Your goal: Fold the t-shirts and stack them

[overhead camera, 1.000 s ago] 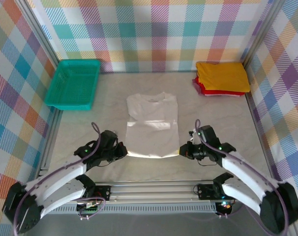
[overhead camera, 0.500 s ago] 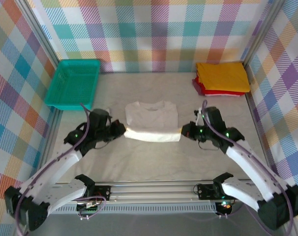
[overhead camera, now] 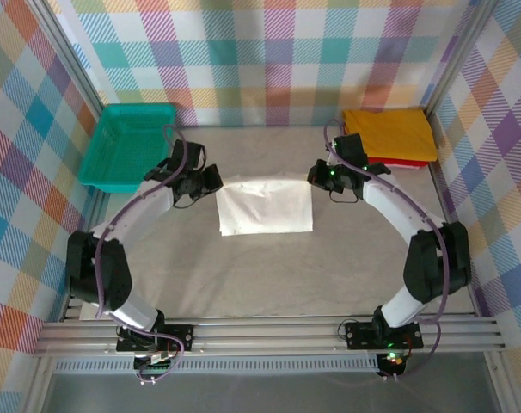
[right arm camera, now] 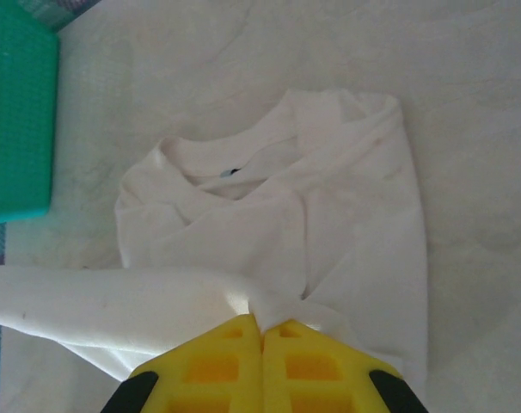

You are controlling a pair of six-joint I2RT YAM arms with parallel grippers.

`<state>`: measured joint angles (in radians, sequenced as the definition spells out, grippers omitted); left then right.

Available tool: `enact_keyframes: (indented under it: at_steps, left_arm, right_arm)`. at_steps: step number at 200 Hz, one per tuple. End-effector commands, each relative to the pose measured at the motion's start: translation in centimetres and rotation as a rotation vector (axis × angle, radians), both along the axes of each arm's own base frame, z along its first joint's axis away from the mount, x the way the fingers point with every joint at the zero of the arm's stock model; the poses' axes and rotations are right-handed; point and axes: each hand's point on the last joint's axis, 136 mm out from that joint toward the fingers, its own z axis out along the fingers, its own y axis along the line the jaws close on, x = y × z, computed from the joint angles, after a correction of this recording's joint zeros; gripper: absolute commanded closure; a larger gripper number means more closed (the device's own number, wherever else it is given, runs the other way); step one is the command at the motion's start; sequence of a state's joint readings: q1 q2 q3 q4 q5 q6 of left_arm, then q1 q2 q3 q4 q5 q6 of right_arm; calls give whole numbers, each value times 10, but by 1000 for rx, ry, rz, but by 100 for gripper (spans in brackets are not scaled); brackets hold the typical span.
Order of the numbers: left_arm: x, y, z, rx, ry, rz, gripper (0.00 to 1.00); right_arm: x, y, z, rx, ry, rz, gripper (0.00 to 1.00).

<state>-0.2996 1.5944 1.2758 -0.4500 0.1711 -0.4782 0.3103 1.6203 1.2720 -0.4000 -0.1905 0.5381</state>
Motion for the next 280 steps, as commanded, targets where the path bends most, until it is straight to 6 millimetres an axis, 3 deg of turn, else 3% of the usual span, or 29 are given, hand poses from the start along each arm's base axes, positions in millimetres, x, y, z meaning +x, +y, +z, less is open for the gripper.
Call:
enact_keyframes:
  at_steps: [1, 84, 99, 103, 112, 122, 145, 160, 175, 182, 193, 200, 211, 230, 253, 280]
  left_arm:
    - [20, 11, -2, 83, -23, -35, 100]
    - [76, 24, -36, 165, 21, -24, 100]
    - [89, 25, -39, 182, 27, -23, 63]
    - [93, 25, -39, 188, 27, -25, 54]
    - [103, 27, -38, 214, 27, -22, 43]
    - [111, 34, -30, 251, 26, 14, 39]
    - [110, 41, 4, 278, -23, 88, 35]
    - [94, 23, 27, 268, -95, 62, 34]
    - [74, 0, 30, 243, -123, 24, 35]
    - [65, -10, 23, 225, -124, 10, 37]
    - [53, -24, 6, 175, -113, -4, 59]
    - [48, -32, -9, 132, -111, -12, 66]
    - [44, -41, -34, 73, -115, -16, 66]
    - [36, -46, -86, 56, -25, -28, 67]
    - [27, -38, -142, 110, 84, -21, 68]
    - [14, -27, -174, 139, 143, 15, 68]
  right_arm:
    - [33, -6, 7, -13, -69, -10, 100]
    - [86, 1, -14, -20, -56, -18, 100]
    - [97, 3, -20, -23, -43, -23, 99]
    - [100, 3, -23, -26, -34, -26, 93]
    - [108, 1, -24, -26, -24, -37, 69]
    - [115, 2, -18, -23, -31, -37, 56]
    - [115, -1, 17, -34, -68, -40, 55]
    - [100, -4, 29, -23, -105, -54, 53]
    - [79, 5, 31, 25, -106, -7, 55]
    - [68, 13, 27, 48, -95, 28, 62]
    - [50, 35, 19, 110, -70, 106, 78]
    - [39, 47, 10, 160, -43, 150, 85]
    - [28, 57, -8, 230, 11, 171, 92]
    - [20, 60, -50, 257, 109, 165, 96]
    - [14, 59, -92, 256, 175, 156, 99]
    - [4, 53, -137, 230, 256, 133, 100]
